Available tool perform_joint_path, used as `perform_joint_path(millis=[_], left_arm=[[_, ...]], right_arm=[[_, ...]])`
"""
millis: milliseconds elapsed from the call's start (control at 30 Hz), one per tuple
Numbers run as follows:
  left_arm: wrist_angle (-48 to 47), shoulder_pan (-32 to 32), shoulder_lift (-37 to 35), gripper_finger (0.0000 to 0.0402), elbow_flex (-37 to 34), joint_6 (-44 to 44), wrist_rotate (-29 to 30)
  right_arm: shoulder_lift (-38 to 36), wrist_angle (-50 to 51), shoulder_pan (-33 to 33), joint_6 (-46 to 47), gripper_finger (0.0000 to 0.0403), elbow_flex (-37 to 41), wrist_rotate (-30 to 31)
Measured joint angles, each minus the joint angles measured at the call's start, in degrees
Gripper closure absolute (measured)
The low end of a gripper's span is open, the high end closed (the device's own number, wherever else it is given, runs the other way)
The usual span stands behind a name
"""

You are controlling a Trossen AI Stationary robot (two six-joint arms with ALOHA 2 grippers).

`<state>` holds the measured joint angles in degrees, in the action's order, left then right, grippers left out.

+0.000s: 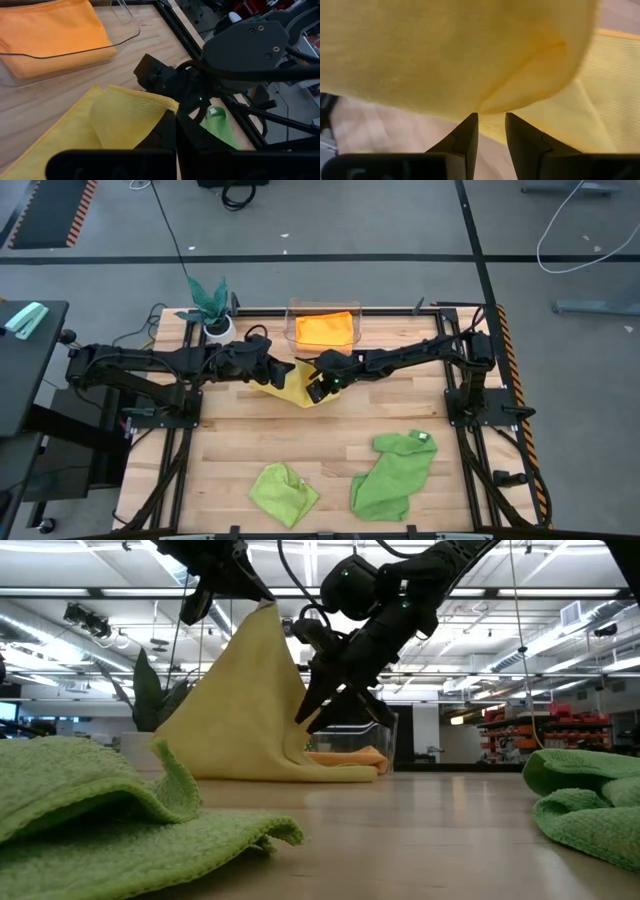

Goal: Fold microfiber towels
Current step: Fold the yellow towel

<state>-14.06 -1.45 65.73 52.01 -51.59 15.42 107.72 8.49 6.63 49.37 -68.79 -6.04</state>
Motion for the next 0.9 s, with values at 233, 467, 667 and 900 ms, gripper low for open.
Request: perform_joint_path(millis=[233, 467, 667, 900], left_arm=[[0.6, 0.0, 0.0, 0.0400, 0.0, 0.4, 0.0], [1.2, 0.0, 0.0, 0.0400, 0.0, 1.3, 0.0], [3.0, 0.0, 0.0, 0.0400, 0.0, 2.9, 0.0], [3.8, -0.4, 0.0, 0.0400, 0.0, 3.4, 0.0]], right_arm=[[0.0, -2.4, 0.6, 2.2, 0.0298, 0.0, 0.0], [0.0, -2.0, 1.4, 3.1, 0.0298, 0.0, 0.4], [0.3, -1.1, 1.9, 4.0, 0.0298, 0.0, 0.6], [0.3, -1.6, 2.3, 4.9, 0.0298, 0.0, 1.0]])
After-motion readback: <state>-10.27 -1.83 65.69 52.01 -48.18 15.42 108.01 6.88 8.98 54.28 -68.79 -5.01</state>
